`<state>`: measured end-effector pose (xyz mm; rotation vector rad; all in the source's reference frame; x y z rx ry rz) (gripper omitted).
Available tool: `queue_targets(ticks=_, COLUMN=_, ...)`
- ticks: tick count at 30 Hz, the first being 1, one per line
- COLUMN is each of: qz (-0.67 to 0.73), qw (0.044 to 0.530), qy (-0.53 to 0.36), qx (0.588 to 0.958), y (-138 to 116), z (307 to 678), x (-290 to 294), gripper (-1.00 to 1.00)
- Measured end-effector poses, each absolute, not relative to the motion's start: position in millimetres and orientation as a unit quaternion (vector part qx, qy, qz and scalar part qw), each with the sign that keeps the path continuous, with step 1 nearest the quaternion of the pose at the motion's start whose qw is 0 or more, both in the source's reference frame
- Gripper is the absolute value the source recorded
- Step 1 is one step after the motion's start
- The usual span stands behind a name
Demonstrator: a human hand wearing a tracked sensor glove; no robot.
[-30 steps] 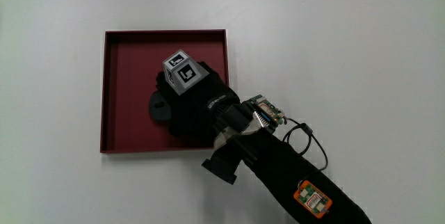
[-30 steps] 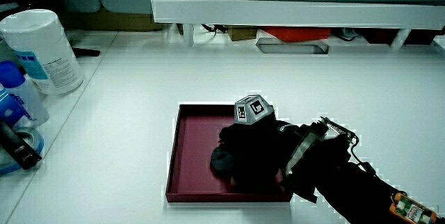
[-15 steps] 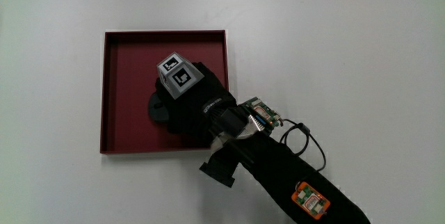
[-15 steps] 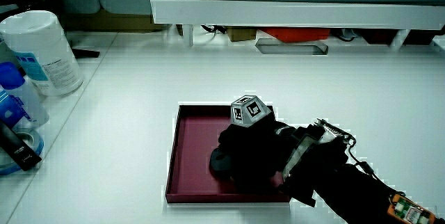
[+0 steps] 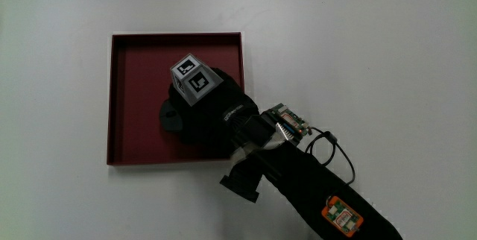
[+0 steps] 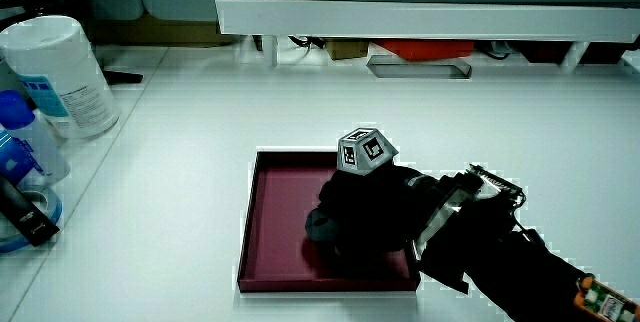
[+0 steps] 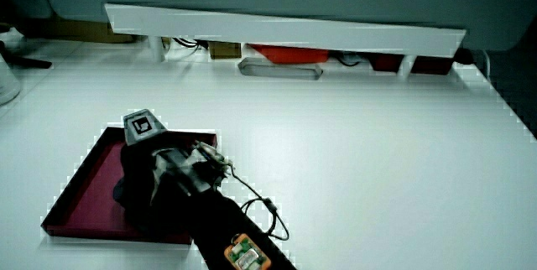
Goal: Pick mouse from plate
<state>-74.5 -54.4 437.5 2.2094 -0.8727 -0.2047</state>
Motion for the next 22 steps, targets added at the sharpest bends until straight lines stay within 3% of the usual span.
queue_targets(ticks=10, qz=-0.063, qw=0.333, qy=-0.329, qx=0.881, y=-63.4, z=388.9, x=-49.0, gripper=1.0)
queue_targets(ticks=13, qz=-0.06, qw=0.342, qy=-0.321, qx=0.881, y=-68.7, z=381.4, x=-36.8, gripper=1.0)
queue_targets(ticks=14, qz=-0.086, qw=0.38, qy=-0.307, qx=0.868, y=-72.1, z=396.3, x=-33.5, gripper=1.0)
queue_targets(ticks=15, qz=-0.069, qw=0.355, qy=-0.307, qx=0.88, y=-73.2, z=385.9, x=-28.8, gripper=1.0)
queue_targets(ticks=18, qz=-0.093, qw=0.377, qy=-0.287, qx=0.876, y=-79.7, z=390.9, x=-15.4, gripper=1.0)
queue_targets(ticks=19, qz=-0.057, qw=0.415, qy=-0.302, qx=0.856, y=-82.5, z=396.7, x=-10.4, gripper=1.0)
queue_targets(ticks=21, qz=-0.056, qw=0.372, qy=-0.284, qx=0.882, y=-85.7, z=379.3, x=0.3, gripper=1.0)
queue_targets(ticks=22, qz=-0.051, qw=0.381, qy=-0.286, qx=0.878, y=-88.7, z=382.6, x=5.2, gripper=1.0)
